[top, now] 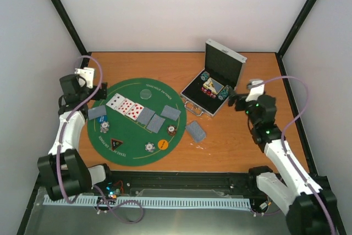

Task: Distribute texas hold em gaming equipment

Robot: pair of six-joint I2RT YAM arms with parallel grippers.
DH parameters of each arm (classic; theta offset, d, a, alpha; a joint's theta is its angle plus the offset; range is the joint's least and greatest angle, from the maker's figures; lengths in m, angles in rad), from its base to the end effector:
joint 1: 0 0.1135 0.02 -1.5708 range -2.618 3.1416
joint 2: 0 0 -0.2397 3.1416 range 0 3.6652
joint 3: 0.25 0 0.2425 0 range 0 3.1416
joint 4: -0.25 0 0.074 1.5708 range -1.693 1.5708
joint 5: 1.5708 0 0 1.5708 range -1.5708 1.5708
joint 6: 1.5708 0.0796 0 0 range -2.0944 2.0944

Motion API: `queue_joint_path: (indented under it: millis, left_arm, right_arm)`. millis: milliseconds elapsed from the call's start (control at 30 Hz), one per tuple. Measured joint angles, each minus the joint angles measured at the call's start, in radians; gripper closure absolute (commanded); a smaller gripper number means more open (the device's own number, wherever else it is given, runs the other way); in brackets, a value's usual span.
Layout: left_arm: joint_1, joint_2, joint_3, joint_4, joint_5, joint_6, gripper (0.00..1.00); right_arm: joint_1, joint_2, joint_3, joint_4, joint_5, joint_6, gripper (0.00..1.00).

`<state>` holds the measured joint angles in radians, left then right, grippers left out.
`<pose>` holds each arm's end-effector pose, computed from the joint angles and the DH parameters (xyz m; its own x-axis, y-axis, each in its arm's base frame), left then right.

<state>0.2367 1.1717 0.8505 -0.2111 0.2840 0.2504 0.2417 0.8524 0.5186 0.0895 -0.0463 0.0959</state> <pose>0.2953 0.0483 0.2408 -0.4756 0.1300 -0.8700 0.1316 0.9884 0.0757 0.2446 0.0641 0.2365 -0.2608 0.0342 -0.9648 -0.2589 0.9603 0.1041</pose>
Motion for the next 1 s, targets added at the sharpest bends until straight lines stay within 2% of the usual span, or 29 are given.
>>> queue_joint_path:
  millis: [100, 233, 500, 733, 867, 1000]
  left_arm:
    - [0.069, 0.079, -0.043, 0.151, -0.016, -0.066, 0.00]
    - [0.072, 0.155, -0.166, 0.371, -0.032, -0.144, 0.00]
    - [0.071, 0.168, -0.397, 0.796, -0.052, -0.201, 0.00]
    - [0.069, 0.145, -0.467, 0.978, -0.002, -0.244, 0.00]
    - [0.058, 0.136, -0.586, 1.146, 0.050, -0.249, 0.00]
    - [0.042, 0.233, -0.631, 1.270, 0.062, -0.258, 0.00]
  right_arm:
    - [-0.173, 0.062, -0.015, 0.136, -0.006, -0.001, 0.00]
    - [-0.304, 0.187, -0.100, 0.338, 0.002, 0.005, 0.00]
    - [-0.327, 0.433, -0.280, 0.690, 0.010, -0.032, 0.00]
    - [-0.327, 0.666, -0.312, 1.012, -0.070, -0.063, 0.00]
    - [-0.327, 0.678, -0.308, 1.049, -0.095, -0.074, 0.00]
    - [-0.327, 0.678, -0.285, 1.055, -0.112, -0.082, 0.00]
